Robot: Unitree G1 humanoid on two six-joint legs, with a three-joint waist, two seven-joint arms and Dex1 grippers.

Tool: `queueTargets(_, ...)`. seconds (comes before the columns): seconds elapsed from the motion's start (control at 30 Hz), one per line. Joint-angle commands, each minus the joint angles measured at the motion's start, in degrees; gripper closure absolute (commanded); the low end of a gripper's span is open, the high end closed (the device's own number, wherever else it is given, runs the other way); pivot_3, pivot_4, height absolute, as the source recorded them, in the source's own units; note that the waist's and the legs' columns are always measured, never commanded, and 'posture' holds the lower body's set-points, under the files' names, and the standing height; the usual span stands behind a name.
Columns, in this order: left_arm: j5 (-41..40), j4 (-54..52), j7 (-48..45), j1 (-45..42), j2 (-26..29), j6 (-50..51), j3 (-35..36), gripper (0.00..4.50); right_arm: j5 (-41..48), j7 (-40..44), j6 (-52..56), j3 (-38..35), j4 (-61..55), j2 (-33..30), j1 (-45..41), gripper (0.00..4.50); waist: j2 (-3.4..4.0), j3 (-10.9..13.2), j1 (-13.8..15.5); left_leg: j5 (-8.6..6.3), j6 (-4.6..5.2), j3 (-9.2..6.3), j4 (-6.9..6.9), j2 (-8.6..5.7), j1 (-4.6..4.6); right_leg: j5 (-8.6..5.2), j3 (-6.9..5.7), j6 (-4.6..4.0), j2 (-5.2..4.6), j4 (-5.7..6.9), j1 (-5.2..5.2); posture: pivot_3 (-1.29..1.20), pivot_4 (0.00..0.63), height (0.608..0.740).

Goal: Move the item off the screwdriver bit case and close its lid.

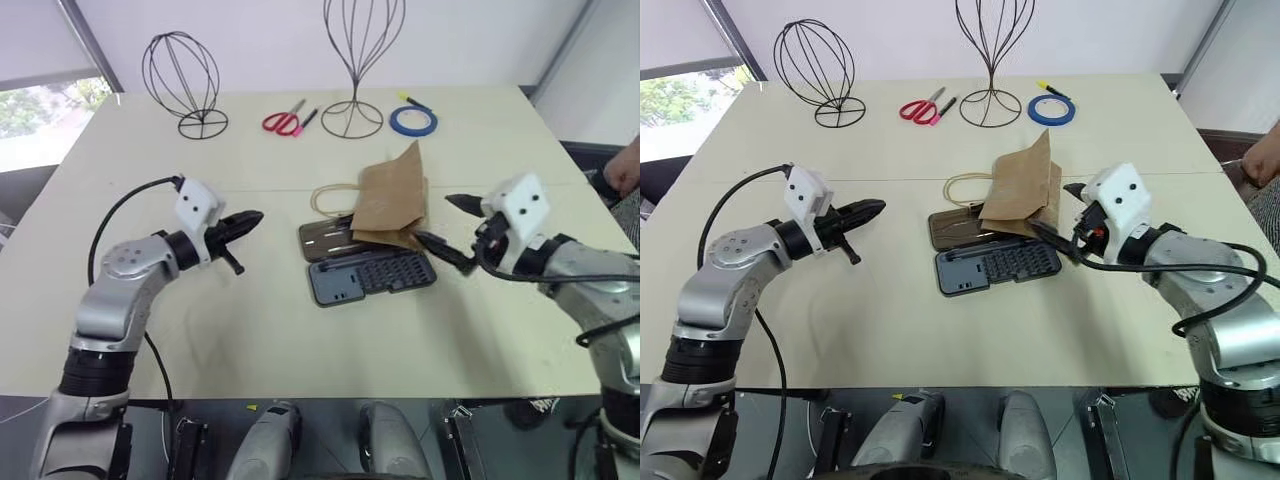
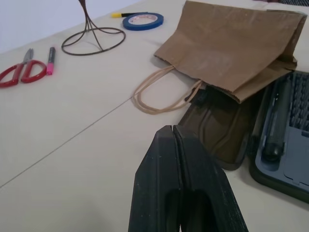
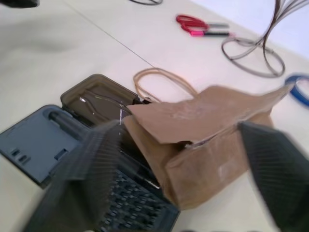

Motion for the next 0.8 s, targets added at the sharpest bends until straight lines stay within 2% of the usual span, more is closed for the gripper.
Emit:
queueTargets(0.03, 0.3, -1.5, 0.4, -0.3, -0.1, -1.3, 0.5, 4.5, 3.1, -6.2, 6.9, 0.6, -4.0, 4.9, -2.1, 0.09, -0.01, 0.0, -0.1, 0.0, 0.0, -0.01, -0.01, 0.0, 0.0, 0.0, 0.01, 0.0, 0.01, 0.0, -0.01, 0.0, 0.15, 0.74)
queueTargets(0.13, 0.4, -1.2, 0.6, -0.4, -0.5, -1.4, 0.2, 4.5, 4.3, -11.4, 11.8, 0.4, -4.2, 10.1, -4.4, 0.09, 0.0, 0.0, -0.2, 0.0, 0.0, 0.01, -0.02, 0.01, 0.0, 0.01, 0.03, -0.01, 0.01, 0.03, -0.06, 0.0, 0.15, 0.74)
queueTargets(0.27, 0.9, -1.0, 0.5, -0.4, -1.3, -1.9, -0.6, 4.5, 6.1, -23.7, 20.8, -5.0, -0.3, 24.5, -12.4, 0.09, -0.01, 0.0, -0.3, 0.02, -0.03, 0.01, -0.03, 0.03, 0.0, 0.07, 0.05, -0.08, 0.04, 0.05, -0.12, 0.0, 0.15, 0.74)
queueTargets(0.33, 1.2, -0.9, 0.5, -0.4, -1.5, -2.2, -0.9, 4.5, 6.2, -26.6, 24.0, -6.6, 0.6, 28.2, -15.2, 0.09, 0.01, 0.0, -0.3, 0.03, -0.05, 0.01, -0.06, 0.05, 0.0, 0.1, 0.09, -0.1, 0.07, 0.08, -0.15, 0.0, 0.15, 0.74)
queueTargets(0.57, 1.8, -1.2, 0.8, 0.1, -1.7, -3.0, -1.4, 4.5, 4.2, -31.9, 26.6, -9.0, 3.5, 31.1, -18.6, 0.09, 0.0, 0.0, -0.3, 0.03, -0.06, 0.04, -0.08, -0.02, -0.02, 0.14, 0.16, -0.05, 0.04, 0.08, -0.17, 0.0, 0.15, 0.74)
queueTargets(0.8, 2.0, -1.8, 1.0, 1.0, -1.7, -3.2, -1.6, 4.5, 2.1, -31.7, 17.8, -9.8, 5.1, 28.7, -21.7, 0.09, 0.02, 0.0, -0.7, 0.03, -0.04, 0.15, -0.1, 0.01, -0.01, 0.15, 0.29, -0.05, 0.08, 0.23, -0.31, 0.0, 0.15, 0.74)
